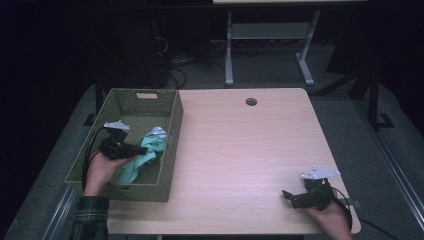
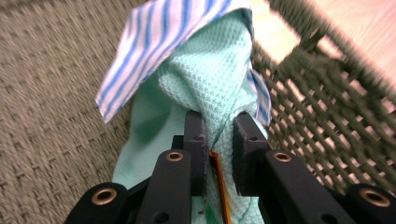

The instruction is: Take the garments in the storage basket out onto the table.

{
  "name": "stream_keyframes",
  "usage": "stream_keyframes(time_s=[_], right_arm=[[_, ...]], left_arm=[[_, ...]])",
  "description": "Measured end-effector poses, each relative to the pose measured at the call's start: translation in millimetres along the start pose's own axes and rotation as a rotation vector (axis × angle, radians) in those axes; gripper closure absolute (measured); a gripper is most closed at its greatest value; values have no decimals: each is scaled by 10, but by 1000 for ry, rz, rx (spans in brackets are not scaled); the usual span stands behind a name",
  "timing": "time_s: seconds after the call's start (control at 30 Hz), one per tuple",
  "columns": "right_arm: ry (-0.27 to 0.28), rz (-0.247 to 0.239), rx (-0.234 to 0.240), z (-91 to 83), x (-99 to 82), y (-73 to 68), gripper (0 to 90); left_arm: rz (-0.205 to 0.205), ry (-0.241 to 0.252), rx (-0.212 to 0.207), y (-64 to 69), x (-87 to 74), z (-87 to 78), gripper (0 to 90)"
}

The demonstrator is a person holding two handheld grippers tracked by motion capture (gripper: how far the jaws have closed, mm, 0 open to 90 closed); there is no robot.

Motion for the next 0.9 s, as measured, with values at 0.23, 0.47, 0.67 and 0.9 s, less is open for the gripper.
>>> stream_keyframes(time_s=[0.23,0.47,0.67,0.9], right_arm=[[0,0,0,0,0,0,17],[0,0,0,0,0,0,17],[0,0,0,0,0,0,17],[0,0,0,0,0,0,17]], left_arm=[[-43,123,-1,-55,108,-166,778],[-58,239,-20,-76,205,-338,780],[-39,299,-36,-55,277,-452,780],[-39,353,-54,-16,364,-558,781]])
Point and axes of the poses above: each handheld gripper's, and its own axes: z roughly forward along the jaws, x roughly out of its top, y roughly to its right, the point moved 10 cm from there along z, roughly forward along the jaws
